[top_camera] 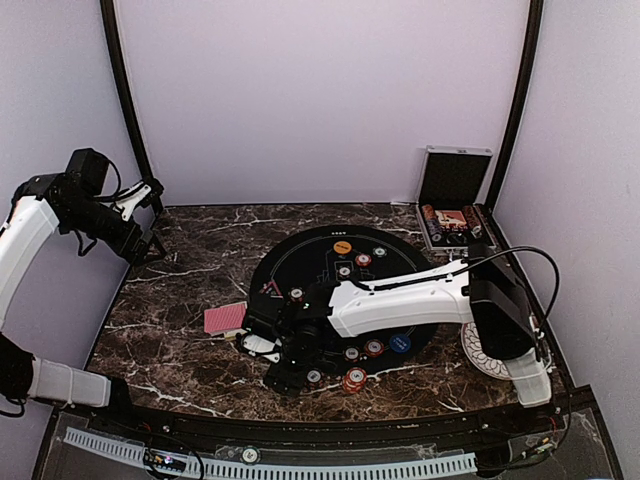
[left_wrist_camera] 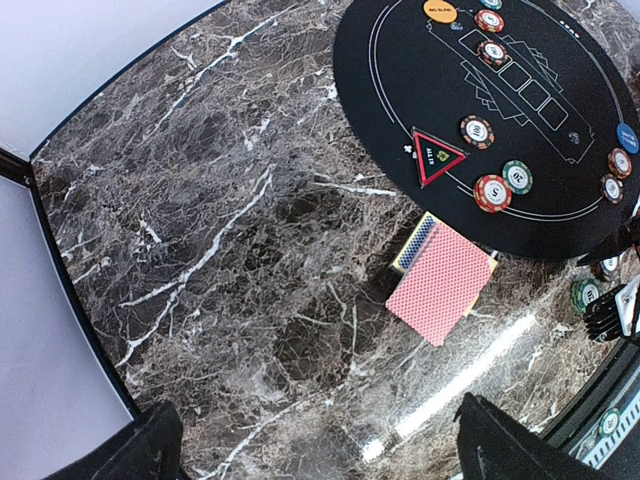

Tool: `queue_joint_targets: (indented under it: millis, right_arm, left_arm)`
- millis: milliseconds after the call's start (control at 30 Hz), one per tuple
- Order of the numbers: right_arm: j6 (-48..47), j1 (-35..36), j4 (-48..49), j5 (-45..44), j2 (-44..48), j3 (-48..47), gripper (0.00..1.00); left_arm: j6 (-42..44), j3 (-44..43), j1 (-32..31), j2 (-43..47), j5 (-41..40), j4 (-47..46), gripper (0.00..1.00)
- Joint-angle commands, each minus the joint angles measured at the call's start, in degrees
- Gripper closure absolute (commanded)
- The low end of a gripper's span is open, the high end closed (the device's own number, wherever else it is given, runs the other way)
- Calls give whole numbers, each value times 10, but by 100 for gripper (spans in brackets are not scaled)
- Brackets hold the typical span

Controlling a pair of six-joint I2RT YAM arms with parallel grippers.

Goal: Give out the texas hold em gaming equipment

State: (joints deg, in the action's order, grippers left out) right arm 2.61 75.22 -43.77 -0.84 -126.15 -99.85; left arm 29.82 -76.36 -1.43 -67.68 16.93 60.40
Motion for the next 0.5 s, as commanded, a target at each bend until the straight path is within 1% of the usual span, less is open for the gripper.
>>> queue_joint_targets:
  millis: [0,167,467]
  right_arm:
    - [-3,8,6,6,-10,-14,25]
    - [-2,8,12,6,-13,-16,31]
    - [0,7,15,6,-12,-13,44]
  left_arm:
    - [7,-10,-4,6,6,9,1]
    - [7,-14,-5,7,3,10,1]
    - [8,-13,-5,8,-3,8,1]
